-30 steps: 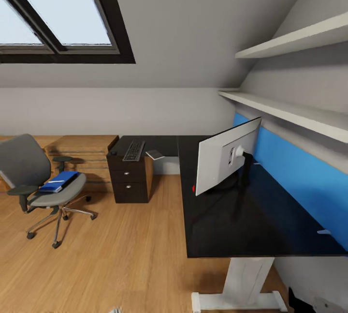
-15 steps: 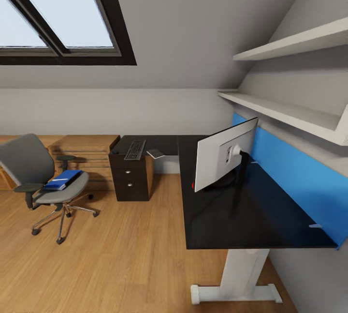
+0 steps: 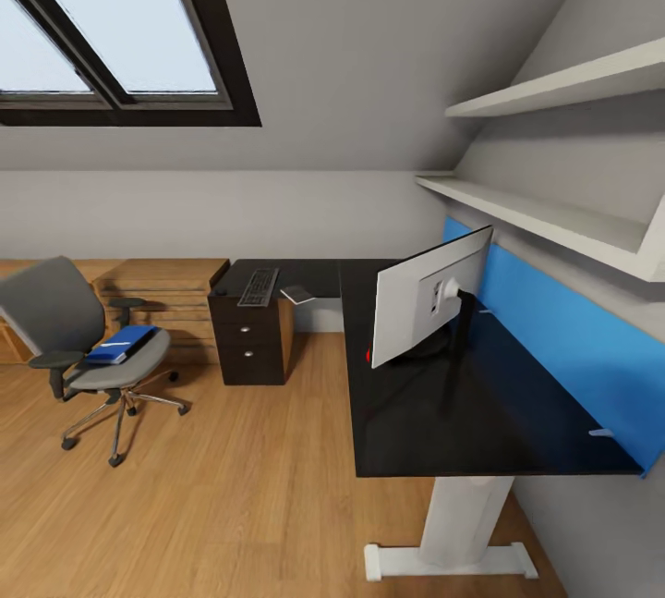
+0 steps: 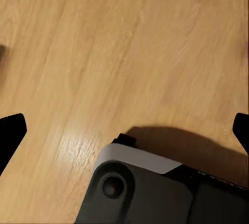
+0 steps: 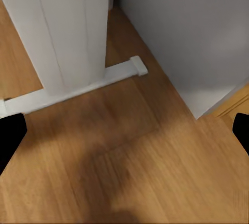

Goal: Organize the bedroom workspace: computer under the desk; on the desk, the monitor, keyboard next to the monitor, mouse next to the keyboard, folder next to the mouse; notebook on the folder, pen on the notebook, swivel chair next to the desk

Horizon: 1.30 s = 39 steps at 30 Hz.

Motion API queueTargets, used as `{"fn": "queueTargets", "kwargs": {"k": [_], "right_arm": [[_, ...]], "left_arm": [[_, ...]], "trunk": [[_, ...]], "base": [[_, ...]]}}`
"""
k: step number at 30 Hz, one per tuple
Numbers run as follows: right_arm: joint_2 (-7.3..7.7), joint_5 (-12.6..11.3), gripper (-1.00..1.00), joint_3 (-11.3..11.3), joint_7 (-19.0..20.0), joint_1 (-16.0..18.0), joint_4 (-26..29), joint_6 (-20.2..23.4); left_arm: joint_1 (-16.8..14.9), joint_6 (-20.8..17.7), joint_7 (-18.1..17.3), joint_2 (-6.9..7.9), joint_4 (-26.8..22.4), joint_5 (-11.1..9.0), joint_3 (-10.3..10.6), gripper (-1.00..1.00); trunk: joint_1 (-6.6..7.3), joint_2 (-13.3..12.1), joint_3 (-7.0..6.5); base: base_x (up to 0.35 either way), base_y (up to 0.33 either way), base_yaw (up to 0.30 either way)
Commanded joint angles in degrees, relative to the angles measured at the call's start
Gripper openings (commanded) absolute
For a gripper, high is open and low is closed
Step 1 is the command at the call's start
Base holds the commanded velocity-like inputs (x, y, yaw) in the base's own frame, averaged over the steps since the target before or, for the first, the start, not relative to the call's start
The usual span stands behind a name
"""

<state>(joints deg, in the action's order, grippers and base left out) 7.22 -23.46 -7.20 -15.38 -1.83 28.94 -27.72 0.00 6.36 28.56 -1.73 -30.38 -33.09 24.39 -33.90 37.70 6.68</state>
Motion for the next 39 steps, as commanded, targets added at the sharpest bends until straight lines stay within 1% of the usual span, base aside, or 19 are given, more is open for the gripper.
{"fn": "queueTargets", "kwargs": {"k": [1,3,5,7,11,15,22,37,39], "right_arm": [[-0.25,-0.3,1.0,-0.5,-0.8,0.3,0.1,-0.2],[-0.9,-0.2,1.0,-0.5,-1.1,1.0,0.7,0.5],[-1.42,-0.2,1.0,-0.5,-1.2,1.6,1.4,1.2],[-1.32,-0.1,1.0,-0.5,-1.3,2.1,2.0,1.6],[-1.22,-0.1,1.0,-0.5,-1.5,2.0,2.6,2.1],[-1.31,-0.1,1.0,-0.5,-1.5,2.0,2.3,2.1],[-1.62,-0.1,1.0,-0.8,-1.5,2.0,1.8,0.1],[-1.51,-0.1,1.0,-0.7,-1.5,2.1,1.5,0.1],[-1.51,-0.1,1.0,-0.7,-1.5,2.1,1.5,0.1]], "left_arm": [[-0.3,0.7,0.4,0.02,-0.4,-0.5,0.7,1.0],[-0.6,1.0,0.3,0.12,-1.1,-0.4,1.0,1.0],[-0.5,0.3,0.3,0.22,-1.6,-0.3,1.1,1.0],[-0.4,-0.3,0.3,0.29,-1.8,-0.3,1.3,1.0],[-0.2,-1.4,0.3,0.39,-2.0,-0.2,1.4,1.0],[-0.2,-1.6,0.3,0.41,-1.9,-0.2,1.4,1.0],[-0.2,-1.6,0.3,0.5,-1.7,-0.4,1.4,1.0],[-0.1,-1.6,0.3,0.5,-1.7,-0.3,1.4,1.0],[-0.1,-1.6,0.3,0.5,-1.7,-0.3,1.4,1.0]], "trunk": [[0.2,-0.3,-0.11],[0.64,-1.1,-0.47],[1.08,-1.9,-0.82],[1.52,-2.7,-1.18],[2.4,-4.3,-1.9],[3.27,-5.9,-2.62],[4.81,-8.8,-3.88],[8.11,-14.8,-6.57],[8.11,-14.8,-6.58]], "base": [[0.0,0.0,0.0],[0.0,0.0,0.0],[0.0,0.0,0.0],[0.0,0.0,0.0],[0.0,0.0,0.0],[0.0,0.0,0.0],[0.0,0.0,0.0],[0.0,0.0,0.0],[0.0,0.0,0.0]]}}
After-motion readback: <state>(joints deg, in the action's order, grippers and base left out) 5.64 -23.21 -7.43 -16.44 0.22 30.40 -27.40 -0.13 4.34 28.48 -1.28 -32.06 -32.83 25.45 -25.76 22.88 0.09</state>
